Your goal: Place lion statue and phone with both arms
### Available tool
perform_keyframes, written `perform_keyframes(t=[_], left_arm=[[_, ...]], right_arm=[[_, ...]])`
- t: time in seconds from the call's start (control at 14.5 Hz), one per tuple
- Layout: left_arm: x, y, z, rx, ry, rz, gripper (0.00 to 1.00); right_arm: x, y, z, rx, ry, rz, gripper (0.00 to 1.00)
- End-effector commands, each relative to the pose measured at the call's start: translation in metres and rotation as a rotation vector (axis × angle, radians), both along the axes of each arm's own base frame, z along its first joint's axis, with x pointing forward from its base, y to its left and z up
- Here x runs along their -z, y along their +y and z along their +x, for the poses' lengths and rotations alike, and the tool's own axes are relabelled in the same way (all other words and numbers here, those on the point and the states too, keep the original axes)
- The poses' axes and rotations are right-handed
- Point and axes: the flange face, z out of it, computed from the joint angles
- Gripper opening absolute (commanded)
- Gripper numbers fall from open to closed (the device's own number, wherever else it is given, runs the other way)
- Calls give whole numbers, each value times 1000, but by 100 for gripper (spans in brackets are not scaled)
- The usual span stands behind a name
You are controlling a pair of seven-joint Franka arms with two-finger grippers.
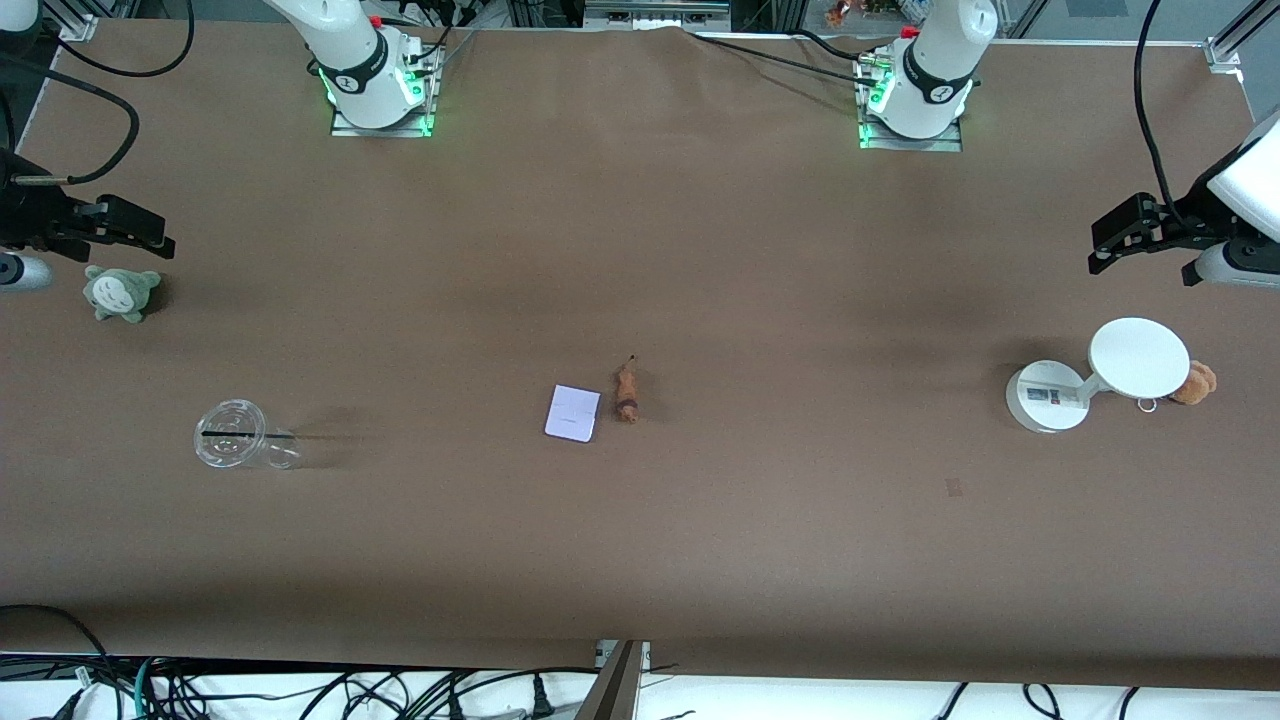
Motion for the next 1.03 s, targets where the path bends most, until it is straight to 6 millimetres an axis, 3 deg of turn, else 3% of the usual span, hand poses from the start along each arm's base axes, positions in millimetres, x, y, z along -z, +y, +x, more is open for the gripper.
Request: perform_keyframes(t=[0.0, 0.62, 0.96], left_arm=[[-2, 5, 3, 8, -7, 23, 100], [7, -8, 12, 8, 0, 10, 100], [20, -6, 25, -35, 19, -118, 100]], right_arm=[[-5, -2, 1, 0, 8, -12, 100], [-5, -2, 1, 0, 6, -11, 100], [-5, -2, 1, 0, 5, -11, 100]])
